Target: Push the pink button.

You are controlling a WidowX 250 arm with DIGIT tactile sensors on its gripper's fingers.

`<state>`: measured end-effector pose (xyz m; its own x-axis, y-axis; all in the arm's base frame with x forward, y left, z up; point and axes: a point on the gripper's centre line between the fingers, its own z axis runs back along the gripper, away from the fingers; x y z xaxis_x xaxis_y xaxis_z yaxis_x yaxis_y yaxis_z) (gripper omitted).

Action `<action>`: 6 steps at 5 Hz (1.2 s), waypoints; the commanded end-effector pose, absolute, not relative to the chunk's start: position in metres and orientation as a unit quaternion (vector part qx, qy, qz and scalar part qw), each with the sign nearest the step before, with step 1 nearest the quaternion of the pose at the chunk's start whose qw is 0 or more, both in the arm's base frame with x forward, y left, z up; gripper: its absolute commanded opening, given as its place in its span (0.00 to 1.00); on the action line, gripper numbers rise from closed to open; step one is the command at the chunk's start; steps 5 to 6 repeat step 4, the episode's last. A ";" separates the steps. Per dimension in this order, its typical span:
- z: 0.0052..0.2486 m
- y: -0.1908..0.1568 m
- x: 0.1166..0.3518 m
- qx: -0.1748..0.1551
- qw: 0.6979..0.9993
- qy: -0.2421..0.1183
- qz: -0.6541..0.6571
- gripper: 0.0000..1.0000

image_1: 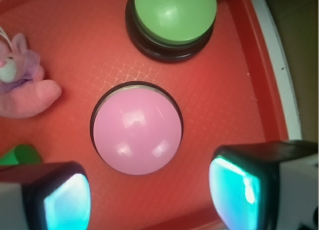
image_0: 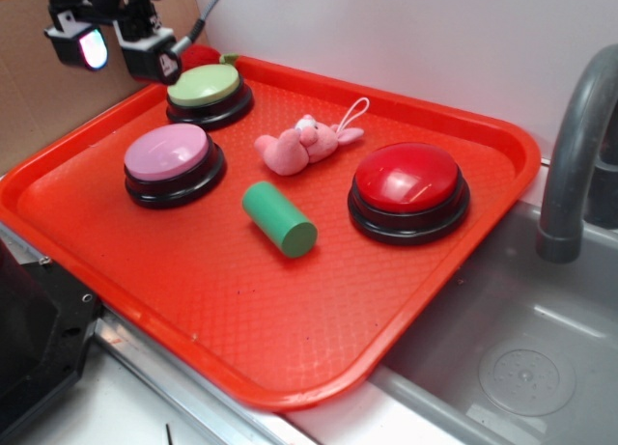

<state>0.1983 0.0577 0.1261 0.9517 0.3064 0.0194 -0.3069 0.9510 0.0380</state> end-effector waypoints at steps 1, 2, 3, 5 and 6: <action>0.154 0.060 0.200 0.031 0.988 -0.047 0.143 1.00; 0.161 0.056 0.199 0.030 0.989 -0.054 0.137 1.00; 0.165 0.054 0.199 0.029 0.989 -0.058 0.130 1.00; 0.169 0.051 0.198 0.030 0.991 -0.053 0.120 1.00; 0.169 0.051 0.198 0.030 0.991 -0.053 0.120 1.00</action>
